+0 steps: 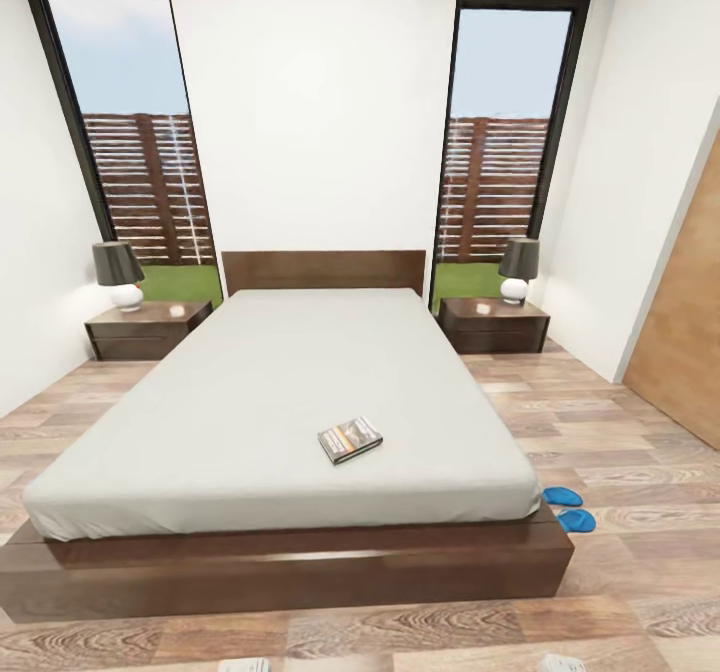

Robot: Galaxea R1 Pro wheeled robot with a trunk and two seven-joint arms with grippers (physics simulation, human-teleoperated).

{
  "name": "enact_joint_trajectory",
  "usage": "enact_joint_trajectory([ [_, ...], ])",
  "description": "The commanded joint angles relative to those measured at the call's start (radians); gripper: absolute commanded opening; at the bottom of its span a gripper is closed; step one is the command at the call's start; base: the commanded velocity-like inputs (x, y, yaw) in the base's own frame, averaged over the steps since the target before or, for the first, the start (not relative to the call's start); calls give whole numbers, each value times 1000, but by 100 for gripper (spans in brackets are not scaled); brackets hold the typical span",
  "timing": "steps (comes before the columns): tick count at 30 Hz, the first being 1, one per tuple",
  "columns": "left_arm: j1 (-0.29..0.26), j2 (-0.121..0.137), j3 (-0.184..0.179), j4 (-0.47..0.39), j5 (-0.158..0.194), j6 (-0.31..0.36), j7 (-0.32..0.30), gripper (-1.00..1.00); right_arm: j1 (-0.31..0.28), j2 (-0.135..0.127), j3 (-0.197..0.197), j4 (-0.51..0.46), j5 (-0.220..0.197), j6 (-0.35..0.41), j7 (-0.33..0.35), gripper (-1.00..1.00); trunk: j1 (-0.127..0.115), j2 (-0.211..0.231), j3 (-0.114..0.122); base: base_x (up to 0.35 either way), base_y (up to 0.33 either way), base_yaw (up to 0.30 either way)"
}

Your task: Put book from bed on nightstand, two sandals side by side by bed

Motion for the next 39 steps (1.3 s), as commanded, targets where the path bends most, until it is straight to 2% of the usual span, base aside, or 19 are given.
enact_joint_trajectory([
  [1,0,0,8,0,-10,-3,-2,100,-1,0,9,4,-7,-6,6,100,-4,7,2,0,0,0],
  [39,-1,0,10,0,-10,-3,-1,100,-1,0,9,4,-7,-6,0,100,-150,273,121,0,0,0],
])
